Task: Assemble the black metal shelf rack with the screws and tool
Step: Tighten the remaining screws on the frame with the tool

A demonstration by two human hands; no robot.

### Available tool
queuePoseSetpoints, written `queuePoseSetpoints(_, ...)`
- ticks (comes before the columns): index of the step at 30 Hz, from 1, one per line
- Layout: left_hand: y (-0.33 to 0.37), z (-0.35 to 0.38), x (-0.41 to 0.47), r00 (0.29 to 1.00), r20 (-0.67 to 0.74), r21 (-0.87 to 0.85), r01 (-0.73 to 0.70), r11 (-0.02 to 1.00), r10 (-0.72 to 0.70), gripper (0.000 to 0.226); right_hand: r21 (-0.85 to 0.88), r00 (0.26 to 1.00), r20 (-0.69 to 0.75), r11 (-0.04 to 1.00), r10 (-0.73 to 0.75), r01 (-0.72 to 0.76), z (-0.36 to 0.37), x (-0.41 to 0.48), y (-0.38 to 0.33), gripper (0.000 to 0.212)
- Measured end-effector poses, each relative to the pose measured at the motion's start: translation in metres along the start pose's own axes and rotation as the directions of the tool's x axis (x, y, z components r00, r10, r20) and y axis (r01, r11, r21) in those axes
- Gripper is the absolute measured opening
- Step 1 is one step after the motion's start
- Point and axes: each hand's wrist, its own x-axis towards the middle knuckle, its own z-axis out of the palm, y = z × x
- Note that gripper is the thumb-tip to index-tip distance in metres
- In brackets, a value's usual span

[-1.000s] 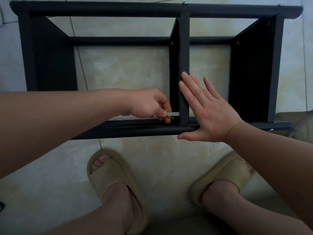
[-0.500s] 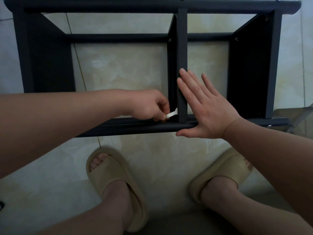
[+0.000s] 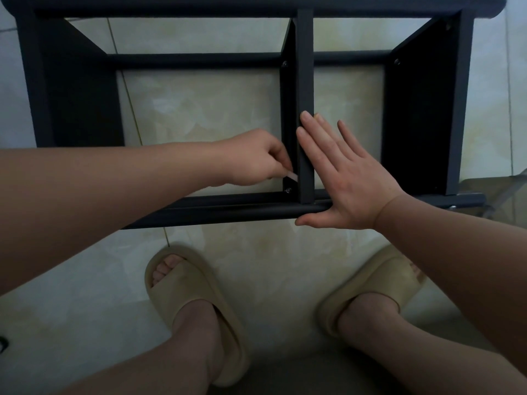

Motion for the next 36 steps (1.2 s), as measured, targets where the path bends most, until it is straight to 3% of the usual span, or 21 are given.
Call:
queuePoseSetpoints(5,-0.0024,0.0047,0.0017,0.975,0.128,-0.469,0.219,0.856,-0.179,0.005,0.0,1.0,0.003,1.0,-0.001,0.001,0.0001,0.0002,-0.0002,0.123)
queuePoseSetpoints(8,-0.0042,0.0067,0.0031,0.969,0.147,-0.574,0.246,0.781,-0.197,0.006,0.003,1.0,0.0,1.0,0.0,0.0,0.0,-0.0001,0.0,0.124)
queuePoseSetpoints(13,-0.005,0.0076,0.0058,0.968,0.017,-0.568,0.216,0.794,-0.251,0.006,0.005,1.0,-0.012,1.0,0.001,-0.001,0.0006,0.0006,-0.0002,0.124)
queuePoseSetpoints(18,-0.001,0.0061,0.0068,0.97,-0.022,-0.611,0.177,0.772,-0.241,0.006,-0.003,1.0,-0.02,1.0,0.002,-0.002,0.0015,0.0001,0.0004,0.124)
queuePoseSetpoints(28,-0.0035,0.003,0.0023,0.966,0.035,-0.471,0.24,0.849,-0.254,0.009,0.002,1.0,-0.015,1.0,-0.003,0.004,0.0008,0.0003,0.0005,0.123)
queuePoseSetpoints(36,-0.0013,0.0044,0.0036,0.969,0.106,-0.577,0.244,0.779,-0.225,0.011,0.009,1.0,-0.01,1.0,-0.003,0.003,0.0007,0.0001,-0.0002,0.124)
